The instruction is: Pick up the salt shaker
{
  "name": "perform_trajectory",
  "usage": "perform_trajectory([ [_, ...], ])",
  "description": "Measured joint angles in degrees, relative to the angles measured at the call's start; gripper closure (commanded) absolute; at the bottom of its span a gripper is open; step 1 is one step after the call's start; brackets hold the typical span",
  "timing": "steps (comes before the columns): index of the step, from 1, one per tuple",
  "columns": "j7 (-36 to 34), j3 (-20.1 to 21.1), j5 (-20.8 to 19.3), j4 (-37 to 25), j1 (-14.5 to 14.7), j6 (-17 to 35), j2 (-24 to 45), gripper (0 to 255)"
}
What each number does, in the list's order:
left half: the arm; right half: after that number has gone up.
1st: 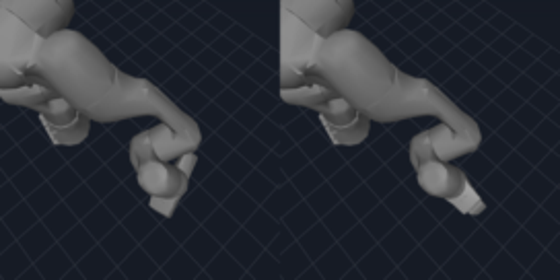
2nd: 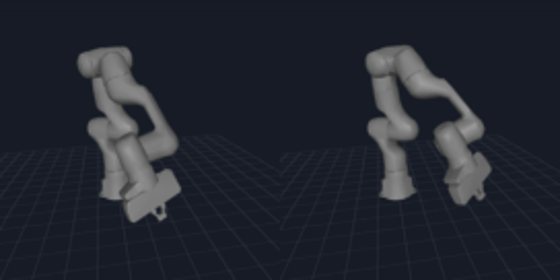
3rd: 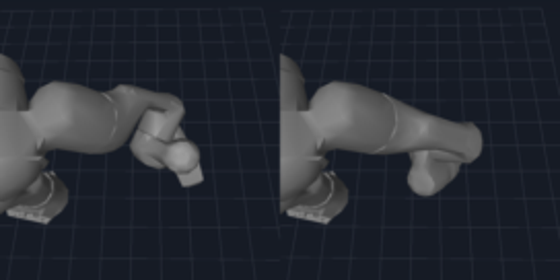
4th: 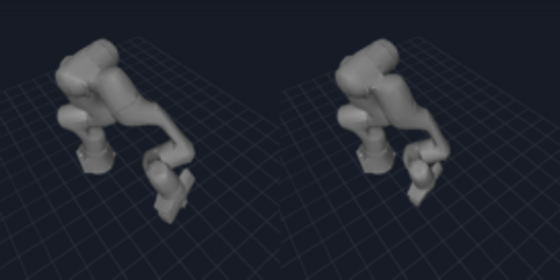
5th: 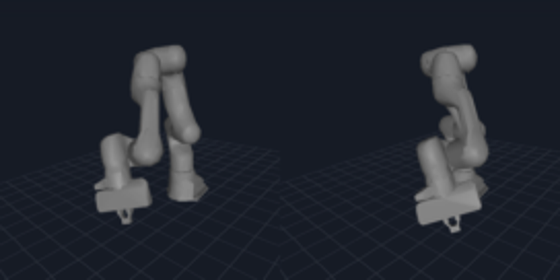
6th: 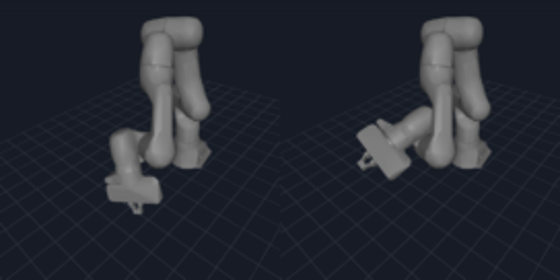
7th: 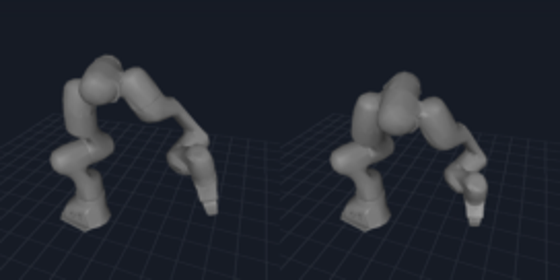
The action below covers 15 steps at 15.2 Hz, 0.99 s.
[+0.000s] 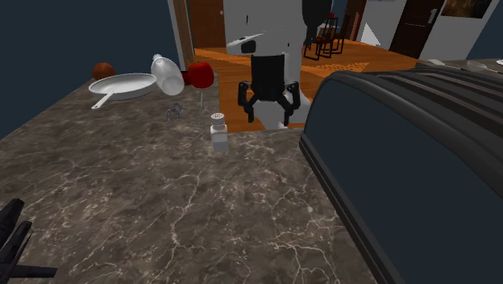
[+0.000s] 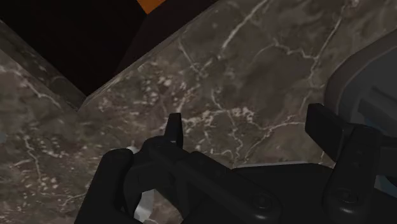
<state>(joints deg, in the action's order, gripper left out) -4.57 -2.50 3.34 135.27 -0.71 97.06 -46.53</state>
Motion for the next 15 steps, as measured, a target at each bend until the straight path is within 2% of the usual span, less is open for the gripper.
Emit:
perform_trajectory([
  [3, 3.7, -2.0, -1.1, -0.1, 0.3, 1.2, 0.0, 0],
  [6, 12.6, -6.8, -3.6, 0.2, 1.3, 4.6, 0.1, 0],
  [11, 28.5, -15.6, -6.1, -2.9, 4.2, 9.9, 3.1, 0],
  [15, 31.5, -17.3, -6.6, -1.3, 4.7, 12.5, 3.2, 0],
])
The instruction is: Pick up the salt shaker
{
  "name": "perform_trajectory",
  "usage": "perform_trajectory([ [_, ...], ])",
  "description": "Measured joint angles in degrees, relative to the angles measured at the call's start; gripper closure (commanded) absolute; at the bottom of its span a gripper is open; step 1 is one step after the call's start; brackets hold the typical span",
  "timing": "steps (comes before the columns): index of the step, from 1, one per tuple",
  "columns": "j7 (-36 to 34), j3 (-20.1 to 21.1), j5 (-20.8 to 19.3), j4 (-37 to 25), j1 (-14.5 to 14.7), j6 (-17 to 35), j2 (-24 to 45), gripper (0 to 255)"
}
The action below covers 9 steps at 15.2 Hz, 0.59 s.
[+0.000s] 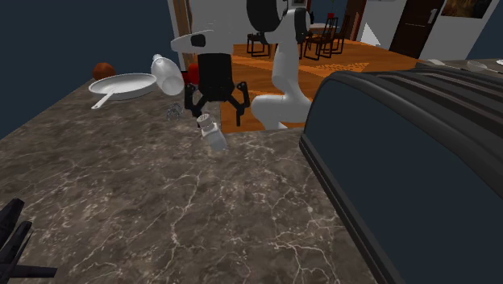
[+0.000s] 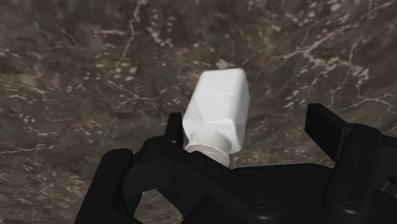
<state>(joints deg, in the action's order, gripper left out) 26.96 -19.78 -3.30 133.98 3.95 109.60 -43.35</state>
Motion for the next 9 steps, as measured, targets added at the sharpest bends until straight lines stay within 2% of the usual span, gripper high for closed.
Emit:
perform_trajectory([
  [4, 0.5, -0.6, -0.5, 2.6, -0.3, 4.1, -0.5, 0],
  [5, 0.5, -0.7, -0.5, 2.8, -0.4, 4.4, -0.6, 255],
  [7, 0.5, -0.7, -0.6, 2.6, -0.4, 6.3, -0.5, 255],
  [9, 0.3, -0.3, -0.3, 2.7, -0.2, 4.2, -0.7, 255],
])
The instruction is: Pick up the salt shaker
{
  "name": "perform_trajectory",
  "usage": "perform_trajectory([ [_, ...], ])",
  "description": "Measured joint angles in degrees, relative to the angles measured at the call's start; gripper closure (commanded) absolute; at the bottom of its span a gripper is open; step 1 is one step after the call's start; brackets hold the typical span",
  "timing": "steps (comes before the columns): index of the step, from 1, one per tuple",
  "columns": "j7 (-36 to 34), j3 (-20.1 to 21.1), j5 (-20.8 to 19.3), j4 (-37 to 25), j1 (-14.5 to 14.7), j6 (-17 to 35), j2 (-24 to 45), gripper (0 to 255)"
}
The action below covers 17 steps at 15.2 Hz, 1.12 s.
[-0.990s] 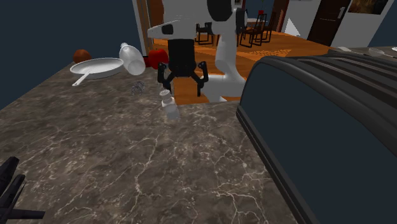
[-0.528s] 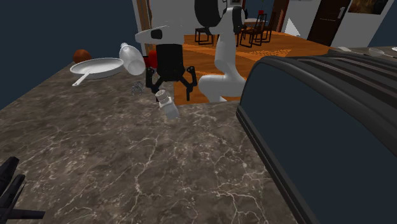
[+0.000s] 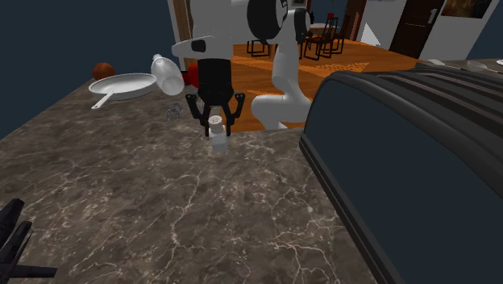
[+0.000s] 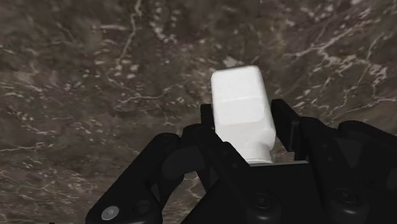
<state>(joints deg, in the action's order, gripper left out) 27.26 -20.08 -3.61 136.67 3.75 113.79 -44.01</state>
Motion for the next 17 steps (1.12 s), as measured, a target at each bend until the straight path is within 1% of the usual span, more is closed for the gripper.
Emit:
perform_trajectory([
  [2, 0.0, 0.0, 0.0, 0.0, 0.0, -1.1, -0.1, 255],
  [7, 0.2, -0.1, 0.0, 0.4, 0.0, -1.2, -0.1, 255],
  [17, -0.4, 0.6, 0.7, -7.4, 0.7, -7.8, 1.6, 255],
])
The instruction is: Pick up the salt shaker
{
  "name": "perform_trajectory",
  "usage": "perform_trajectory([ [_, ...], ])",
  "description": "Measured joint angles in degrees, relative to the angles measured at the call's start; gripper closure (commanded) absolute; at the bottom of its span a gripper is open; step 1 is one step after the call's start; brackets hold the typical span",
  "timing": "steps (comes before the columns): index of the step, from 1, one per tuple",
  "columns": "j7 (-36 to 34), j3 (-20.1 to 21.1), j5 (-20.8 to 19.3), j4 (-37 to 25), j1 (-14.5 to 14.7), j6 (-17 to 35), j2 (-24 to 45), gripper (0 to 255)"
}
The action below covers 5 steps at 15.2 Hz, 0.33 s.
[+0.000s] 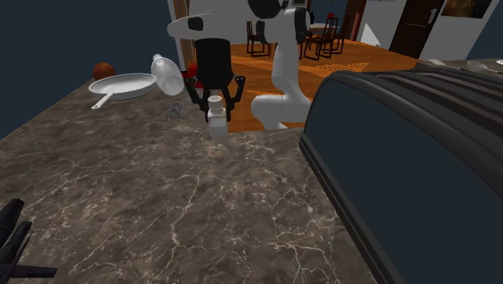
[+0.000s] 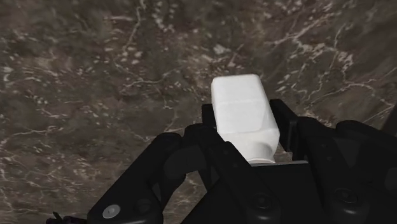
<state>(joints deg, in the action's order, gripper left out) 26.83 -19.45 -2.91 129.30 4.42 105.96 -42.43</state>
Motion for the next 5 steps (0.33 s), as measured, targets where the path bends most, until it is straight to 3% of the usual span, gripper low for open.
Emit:
perform_trajectory([
  [5, -0.3, 0.3, 0.4, -4.4, 0.4, -3.2, 1.2, 255],
])
